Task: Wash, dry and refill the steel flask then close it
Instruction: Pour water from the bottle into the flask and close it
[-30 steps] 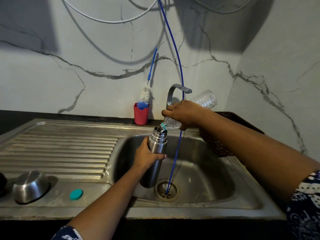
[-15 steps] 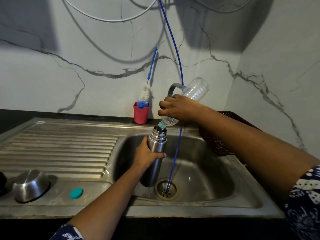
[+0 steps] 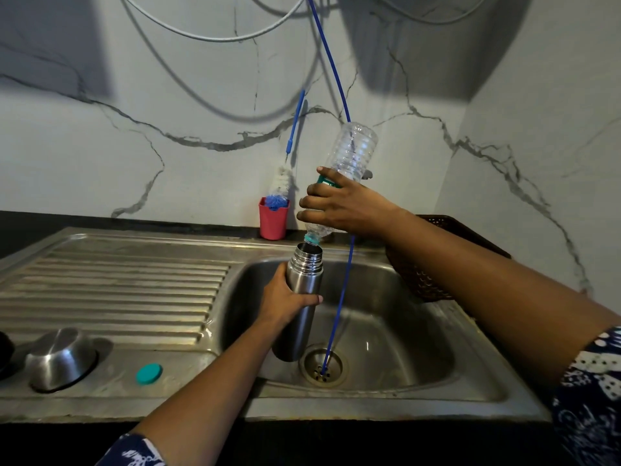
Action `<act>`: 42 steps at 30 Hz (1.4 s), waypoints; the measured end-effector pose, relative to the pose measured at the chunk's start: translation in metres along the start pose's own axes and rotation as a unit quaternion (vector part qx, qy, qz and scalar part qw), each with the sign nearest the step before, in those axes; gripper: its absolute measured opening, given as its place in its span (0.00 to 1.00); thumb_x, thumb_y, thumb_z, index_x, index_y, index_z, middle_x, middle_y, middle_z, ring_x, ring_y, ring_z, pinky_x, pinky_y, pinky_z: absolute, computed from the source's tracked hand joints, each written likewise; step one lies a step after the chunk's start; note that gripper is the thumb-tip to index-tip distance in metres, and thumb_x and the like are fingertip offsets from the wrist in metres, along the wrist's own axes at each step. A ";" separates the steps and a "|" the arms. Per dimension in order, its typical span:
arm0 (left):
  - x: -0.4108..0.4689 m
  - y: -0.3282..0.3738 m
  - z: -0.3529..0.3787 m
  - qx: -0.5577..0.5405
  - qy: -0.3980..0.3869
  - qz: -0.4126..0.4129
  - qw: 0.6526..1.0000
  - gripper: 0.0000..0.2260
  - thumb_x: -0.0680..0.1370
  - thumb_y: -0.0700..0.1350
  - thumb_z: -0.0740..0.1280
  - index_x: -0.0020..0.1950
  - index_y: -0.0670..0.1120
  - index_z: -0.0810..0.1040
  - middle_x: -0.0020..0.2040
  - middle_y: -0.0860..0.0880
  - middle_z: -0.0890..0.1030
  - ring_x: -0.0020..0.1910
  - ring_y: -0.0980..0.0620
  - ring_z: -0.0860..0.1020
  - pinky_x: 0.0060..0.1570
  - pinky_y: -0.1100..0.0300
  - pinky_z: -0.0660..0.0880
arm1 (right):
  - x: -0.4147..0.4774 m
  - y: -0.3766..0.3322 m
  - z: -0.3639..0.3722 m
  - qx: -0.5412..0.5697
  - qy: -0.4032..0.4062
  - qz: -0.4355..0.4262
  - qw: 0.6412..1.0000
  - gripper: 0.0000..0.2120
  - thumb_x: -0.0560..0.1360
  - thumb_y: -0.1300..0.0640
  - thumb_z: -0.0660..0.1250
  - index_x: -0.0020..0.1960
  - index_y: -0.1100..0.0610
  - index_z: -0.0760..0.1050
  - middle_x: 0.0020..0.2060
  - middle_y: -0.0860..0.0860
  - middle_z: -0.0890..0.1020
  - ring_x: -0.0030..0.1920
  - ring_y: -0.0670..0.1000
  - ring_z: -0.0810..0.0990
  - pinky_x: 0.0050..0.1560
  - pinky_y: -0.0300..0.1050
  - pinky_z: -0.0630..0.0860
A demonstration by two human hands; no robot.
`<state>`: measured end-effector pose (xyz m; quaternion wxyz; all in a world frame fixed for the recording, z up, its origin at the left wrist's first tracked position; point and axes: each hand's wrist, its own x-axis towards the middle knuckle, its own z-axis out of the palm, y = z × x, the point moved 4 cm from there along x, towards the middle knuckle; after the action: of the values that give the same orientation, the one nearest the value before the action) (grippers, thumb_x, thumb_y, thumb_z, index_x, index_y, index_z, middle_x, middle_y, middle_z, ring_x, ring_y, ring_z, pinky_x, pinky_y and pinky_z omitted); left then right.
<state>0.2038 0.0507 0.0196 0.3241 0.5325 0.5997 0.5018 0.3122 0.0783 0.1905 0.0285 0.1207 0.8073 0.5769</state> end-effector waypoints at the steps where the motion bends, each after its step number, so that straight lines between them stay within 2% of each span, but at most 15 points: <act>1: 0.000 0.000 0.000 -0.002 -0.002 -0.001 1.000 0.37 0.62 0.42 0.80 0.68 0.49 0.68 0.63 0.48 0.76 0.61 0.47 0.75 0.63 0.46 0.72 | 0.000 0.001 -0.001 -0.002 0.016 0.005 1.000 0.32 0.63 0.59 0.76 0.64 0.50 0.70 0.58 0.51 0.77 0.62 0.55 0.75 0.70 0.59 0.60; 7: 0.001 -0.001 -0.001 -0.004 0.007 0.003 1.000 0.36 0.61 0.42 0.81 0.66 0.49 0.69 0.62 0.48 0.77 0.60 0.48 0.76 0.62 0.47 0.73 | -0.009 0.005 -0.006 -0.026 0.073 0.050 0.996 0.29 0.65 0.63 0.72 0.64 0.53 0.71 0.61 0.52 0.77 0.65 0.56 0.73 0.71 0.59 0.54; 11: 0.002 -0.001 -0.002 0.002 0.025 0.009 1.000 0.36 0.59 0.44 0.82 0.64 0.48 0.72 0.59 0.49 0.79 0.57 0.49 0.77 0.59 0.51 0.75 | -0.010 -0.017 0.008 -0.032 0.068 -0.008 0.997 0.27 0.66 0.62 0.73 0.63 0.51 0.71 0.60 0.50 0.78 0.64 0.54 0.74 0.71 0.59 0.57; 14: 0.002 -0.001 -0.001 -0.003 0.014 0.008 1.000 0.36 0.61 0.43 0.81 0.66 0.48 0.71 0.61 0.48 0.78 0.59 0.48 0.76 0.61 0.48 0.73 | -0.014 -0.008 0.007 -0.009 0.080 0.045 0.996 0.23 0.67 0.61 0.70 0.62 0.53 0.74 0.60 0.52 0.79 0.63 0.55 0.75 0.71 0.59 0.57; 18: 0.003 -0.001 0.000 -0.008 0.015 0.007 1.000 0.36 0.61 0.42 0.81 0.66 0.48 0.70 0.62 0.48 0.78 0.60 0.48 0.76 0.62 0.46 0.73 | -0.015 -0.007 0.008 -0.010 0.091 0.015 0.996 0.27 0.65 0.62 0.73 0.63 0.52 0.73 0.60 0.52 0.79 0.63 0.56 0.75 0.70 0.60 0.59; 21: 0.002 -0.001 0.000 -0.007 0.009 0.004 1.000 0.36 0.62 0.41 0.80 0.67 0.47 0.70 0.62 0.47 0.77 0.61 0.47 0.75 0.63 0.46 0.72 | -0.016 0.002 0.009 0.011 0.090 0.088 0.992 0.31 0.65 0.62 0.75 0.65 0.53 0.68 0.61 0.54 0.78 0.64 0.57 0.74 0.71 0.59 0.53; 25: 0.002 -0.002 -0.001 -0.008 0.019 0.008 1.000 0.35 0.61 0.41 0.81 0.65 0.48 0.71 0.61 0.48 0.78 0.59 0.48 0.77 0.61 0.48 0.74 | -0.016 -0.010 0.011 0.026 0.083 0.041 0.995 0.28 0.65 0.60 0.75 0.63 0.52 0.71 0.59 0.52 0.78 0.63 0.56 0.75 0.70 0.60 0.60; 29: 0.002 -0.001 -0.002 -0.008 0.017 0.012 1.000 0.35 0.61 0.42 0.81 0.64 0.49 0.71 0.60 0.48 0.78 0.58 0.48 0.76 0.61 0.47 0.74 | -0.029 0.003 0.007 0.122 0.076 0.210 0.967 0.30 0.64 0.62 0.73 0.65 0.54 0.71 0.61 0.54 0.77 0.63 0.57 0.74 0.69 0.59 0.56; 31: 0.002 0.005 -0.005 -0.015 0.022 0.021 0.999 0.34 0.61 0.42 0.81 0.63 0.51 0.70 0.60 0.49 0.78 0.58 0.49 0.76 0.60 0.49 0.74 | -0.039 0.004 0.007 0.227 0.046 0.305 0.924 0.31 0.66 0.58 0.73 0.67 0.53 0.68 0.64 0.53 0.74 0.66 0.56 0.70 0.68 0.57 0.57; 32: 0.001 0.010 -0.007 -0.020 0.026 0.024 0.999 0.33 0.61 0.42 0.81 0.61 0.52 0.70 0.59 0.49 0.78 0.57 0.49 0.76 0.59 0.49 0.74 | -0.044 0.003 0.008 0.293 0.041 0.358 0.886 0.31 0.67 0.55 0.73 0.68 0.52 0.67 0.65 0.52 0.73 0.66 0.55 0.69 0.67 0.55 0.58; 34: 0.001 0.020 -0.014 -0.039 0.045 0.029 0.998 0.32 0.61 0.41 0.81 0.60 0.52 0.70 0.58 0.49 0.78 0.56 0.48 0.77 0.58 0.49 0.75 | -0.053 -0.003 0.012 0.414 0.067 0.451 0.787 0.32 0.67 0.51 0.74 0.68 0.51 0.66 0.64 0.51 0.73 0.64 0.54 0.70 0.63 0.51 0.63; 36: -0.001 0.031 -0.026 -0.066 0.078 0.036 0.994 0.32 0.60 0.39 0.81 0.60 0.49 0.72 0.56 0.48 0.80 0.55 0.47 0.78 0.57 0.49 0.76 | -0.060 -0.007 0.011 0.527 0.116 0.518 0.664 0.32 0.65 0.52 0.77 0.65 0.53 0.68 0.61 0.50 0.75 0.61 0.52 0.72 0.60 0.48 0.69; 38: -0.004 0.046 -0.045 -0.074 0.107 0.040 0.991 0.32 0.61 0.39 0.80 0.61 0.47 0.72 0.55 0.48 0.79 0.53 0.48 0.78 0.55 0.50 0.76 | -0.062 -0.015 0.005 0.623 0.148 0.550 0.535 0.32 0.65 0.55 0.78 0.64 0.54 0.68 0.57 0.48 0.75 0.56 0.48 0.74 0.58 0.44 0.71; 39: -0.005 0.052 -0.055 -0.077 0.121 0.039 0.989 0.31 0.61 0.40 0.80 0.61 0.47 0.72 0.55 0.48 0.79 0.52 0.48 0.78 0.55 0.50 0.76 | -0.061 -0.019 0.001 0.661 0.153 0.553 0.484 0.31 0.65 0.56 0.77 0.64 0.54 0.68 0.56 0.47 0.75 0.55 0.46 0.74 0.56 0.41 0.71; 42: -0.004 0.067 -0.096 -0.063 0.146 0.046 0.986 0.29 0.60 0.41 0.80 0.57 0.49 0.72 0.53 0.49 0.79 0.51 0.49 0.78 0.52 0.52 0.76 | -0.048 -0.036 -0.008 0.726 0.178 0.543 0.384 0.29 0.66 0.58 0.76 0.64 0.53 0.69 0.56 0.48 0.77 0.53 0.47 0.76 0.52 0.40 0.73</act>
<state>0.1368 0.0177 0.1105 0.2423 0.4587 0.5825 0.6257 0.3515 0.0486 0.1551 -0.5333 0.4025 0.6682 -0.3273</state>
